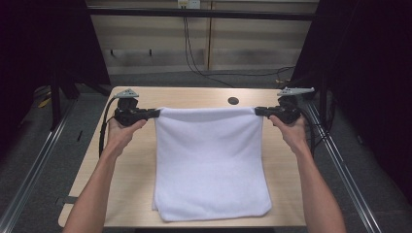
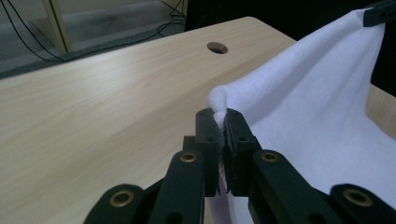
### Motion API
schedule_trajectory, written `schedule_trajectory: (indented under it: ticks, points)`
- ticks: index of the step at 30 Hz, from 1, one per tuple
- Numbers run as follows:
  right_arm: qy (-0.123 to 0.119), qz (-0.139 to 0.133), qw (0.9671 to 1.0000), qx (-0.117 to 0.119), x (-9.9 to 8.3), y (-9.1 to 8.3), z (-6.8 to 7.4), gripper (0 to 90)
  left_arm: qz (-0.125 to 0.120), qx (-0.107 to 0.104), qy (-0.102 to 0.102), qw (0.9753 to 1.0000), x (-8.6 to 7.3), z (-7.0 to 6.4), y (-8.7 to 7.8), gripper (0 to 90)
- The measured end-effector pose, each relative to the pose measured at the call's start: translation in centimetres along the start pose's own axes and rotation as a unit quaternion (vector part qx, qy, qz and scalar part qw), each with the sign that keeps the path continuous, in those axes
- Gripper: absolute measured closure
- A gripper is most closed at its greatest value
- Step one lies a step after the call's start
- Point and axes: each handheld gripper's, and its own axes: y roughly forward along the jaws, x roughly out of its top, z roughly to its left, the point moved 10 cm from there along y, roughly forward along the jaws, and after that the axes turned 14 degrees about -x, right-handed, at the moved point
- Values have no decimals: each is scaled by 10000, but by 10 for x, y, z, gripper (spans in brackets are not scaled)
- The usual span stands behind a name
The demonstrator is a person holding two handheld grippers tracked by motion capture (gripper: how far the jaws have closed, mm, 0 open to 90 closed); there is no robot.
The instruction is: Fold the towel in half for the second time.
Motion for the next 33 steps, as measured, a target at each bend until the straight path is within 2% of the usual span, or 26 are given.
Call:
schedule_trajectory:
  ticks: [1, 3, 5, 6, 9, 10, 11, 12, 14, 16, 19, 21, 22, 23, 25, 27, 28, 29, 31, 33]
  points:
    - [-31, -41, 10000, 25, 3, -4, 0, 865, -109, -104, 47, 9999, 3, -7, -1, 863]
    - [-64, -90, 9999, 73, 5, -14, 1, 865, -178, -110, 245, 9995, 1, -20, -2, 863]
    - [-174, -39, 9998, 57, -3, -21, 3, 865, -218, -311, 288, 9989, -7, -32, -2, 863]
    - [-191, -27, 9998, 86, -8, -25, 5, 865, -172, -294, 360, 9988, -13, -37, -4, 863]
    - [-226, -96, 9995, 219, -23, -40, 12, 865, -84, -482, 322, 9983, -27, -51, -11, 862]
    - [-193, -143, 9993, 292, -25, -46, 16, 865, -68, -509, 316, 9982, -29, -54, -13, 862]
    - [-228, -157, 9991, 322, -28, -50, 18, 865, -121, -425, 342, 9984, -29, -57, -18, 862]
    - [-292, -151, 9989, 326, -30, -55, 20, 865, -128, -466, 359, 9982, -30, -62, -21, 862]
    - [-345, -247, 9982, 431, -32, -69, 30, 864, 128, -438, 492, 9977, -39, -71, -26, 862]
    - [-371, -318, 9973, 544, -38, -81, 41, 864, 224, -547, 490, 9970, -52, -84, -33, 861]
    - [-530, -116, 9964, 651, -65, -91, 60, 863, 362, -596, 551, 9960, -73, -99, -40, 859]
    - [-617, 51, 9956, 703, -87, -96, 71, 862, 416, -746, 489, 9951, -89, -110, -43, 858]
    - [-611, 120, 9954, 724, -98, -99, 76, 861, 493, -727, 502, 9949, -98, -114, -43, 858]
    - [-589, 188, 9950, 782, -109, -102, 81, 859, 644, -804, 470, 9936, -111, -120, -42, 856]
    - [-634, 452, 9933, 857, -134, -104, 90, 851, 912, -829, 463, 9913, -132, -126, -39, 842]
    - [-677, 939, 9877, 1053, -165, -104, 100, 821, 1067, -1005, 340, 9886, -152, -133, -38, 822]
    - [-722, 1142, 9850, 1076, -180, -104, 104, 806, 1154, -1069, 303, 9871, -162, -136, -37, 791]
    - [-689, 1226, 9839, 1102, -189, -105, 106, 797, 1256, -1140, 283, 9851, -169, -138, -37, 772]
    - [-690, 1330, 9810, 1231, -201, -109, 111, 770, 1556, -1257, 318, 9793, -187, -144, -37, 746]
    - [-565, 1304, 9801, 1388, -206, -116, 114, 746, 1685, -1352, 313, 9759, -194, -150, -40, 713]
